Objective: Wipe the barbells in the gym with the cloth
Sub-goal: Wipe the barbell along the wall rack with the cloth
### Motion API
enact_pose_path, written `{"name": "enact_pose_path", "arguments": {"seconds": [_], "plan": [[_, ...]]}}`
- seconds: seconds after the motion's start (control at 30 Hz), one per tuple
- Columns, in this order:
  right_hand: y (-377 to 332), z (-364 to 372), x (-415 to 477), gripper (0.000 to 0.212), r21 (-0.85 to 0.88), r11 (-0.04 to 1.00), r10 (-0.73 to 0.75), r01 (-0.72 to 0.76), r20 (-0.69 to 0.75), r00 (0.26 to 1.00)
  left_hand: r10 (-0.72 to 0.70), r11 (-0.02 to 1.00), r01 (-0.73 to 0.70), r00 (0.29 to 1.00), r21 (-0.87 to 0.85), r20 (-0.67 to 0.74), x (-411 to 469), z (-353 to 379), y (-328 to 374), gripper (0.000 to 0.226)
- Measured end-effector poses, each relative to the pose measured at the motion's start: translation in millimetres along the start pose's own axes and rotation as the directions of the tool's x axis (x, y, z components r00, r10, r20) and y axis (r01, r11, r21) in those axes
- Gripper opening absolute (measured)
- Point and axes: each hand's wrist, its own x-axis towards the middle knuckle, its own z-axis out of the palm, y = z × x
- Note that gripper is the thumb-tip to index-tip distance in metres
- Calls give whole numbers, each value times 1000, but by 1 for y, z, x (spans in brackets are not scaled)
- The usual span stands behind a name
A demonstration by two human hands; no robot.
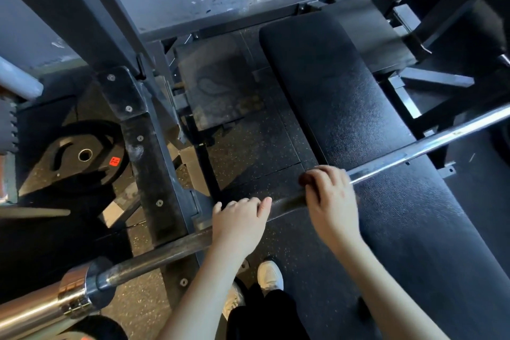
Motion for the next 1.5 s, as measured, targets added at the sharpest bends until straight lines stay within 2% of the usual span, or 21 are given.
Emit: {"name": "enact_pose_path", "arguments": {"seconds": [0.07, 0.17, 0.2, 0.27, 0.33, 0.37, 0.4, 0.5, 0.6, 0.7, 0.8, 0.87, 0.93, 1.0, 1.03, 1.13, 1.2, 1.23, 1.3, 1.4, 1.5], "plan": [[3, -6, -6, 31, 33, 990, -141, 140, 69, 988, -15, 998, 19, 998, -61, 58, 10, -3, 4, 61], [27, -18, 5, 33, -41, 962, -261, 269, 139, 955, 16, 1000, -16, 999, -12, 36, 26, 1, 15, 55], [36, -20, 13, 33, -85, 965, -237, 248, 122, 964, 14, 1000, -14, 1000, 12, 8, 28, 2, 18, 55], [49, -20, 30, 34, -136, 988, -73, 77, 31, 997, -2, 998, 5, 999, 61, -53, 27, 7, 19, 48], [43, -13, 36, 36, -122, 983, 127, -135, -77, 989, -11, 998, 16, 997, 59, -76, 26, 7, 16, 43], [32, -7, 33, 35, -95, 982, 157, -166, -100, 983, -6, 998, 11, 997, 59, -80, 26, 7, 16, 44], [21, 0, 26, 32, -65, 989, 123, -130, -92, 988, -5, 998, 10, 997, 68, -79, 27, 7, 16, 47], [5, 4, 2, 26, 29, 983, -183, 183, 5, 983, -11, 997, 18, 995, 71, -103, 29, 7, 19, 54], [41, -11, 23, 26, -48, 945, -320, 323, 58, 946, -63, 997, 65, 994, 32, -85, 24, 5, 20, 42], [83, -26, 50, 32, -131, 984, -129, 123, -43, 991, -61, 998, 64, 995, 30, -79, 26, 3, 36, 40], [78, -22, 44, 33, -75, 997, 14, -23, -127, 992, -9, 998, 17, 993, 66, -119, 32, 8, 66, 45], [58, -13, 28, 30, 0, 999, -47, 48, -78, 996, 2, 991, 21, 986, 136, -166, 37, 12, 75, 46], [56, -14, 20, 29, 44, 971, -237, 236, 25, 971, -29, 988, 55, 984, 144, -176, 37, 10, 76, 50], [79, -26, 34, 33, 34, 923, -384, 383, 119, 916, -36, 989, 63, 980, 133, -196, 33, 11, 77, 46], [94, -33, 42, 34, 0, 921, -386, 389, 128, 914, -36, 988, 66, 979, 143, -199, 31, 10, 79, 46], [127, -49, 59, 35, -39, 993, -111, 110, -8, 994, -25, 980, 69, 974, 188, -225, 25, 11, 80, 54], [114, -44, 51, 33, 10, 998, 57, -56, -85, 995, 18, 975, 40, 965, 219, -261, 23, 15, 80, 83], [101, -37, 45, 31, 25, 998, 68, -66, -71, 995, 35, 973, 33, 956, 228, -291, 21, 18, 80, 93], [81, -28, 28, 28, 60, 996, -61, 61, 5, 998, 11, 971, 68, 944, 228, -331, 17, 21, 83, 91], [92, -37, 22, 31, 93, 946, -320, 310, 136, 938, -62, 971, 104, 980, 216, -189, 16, 15, 88, 66], [120, -51, 32, 31, 24, 949, -315, 314, 101, 944, -39, 993, 29, 995, 118, 91, 34, 3, 94, 49]]}}
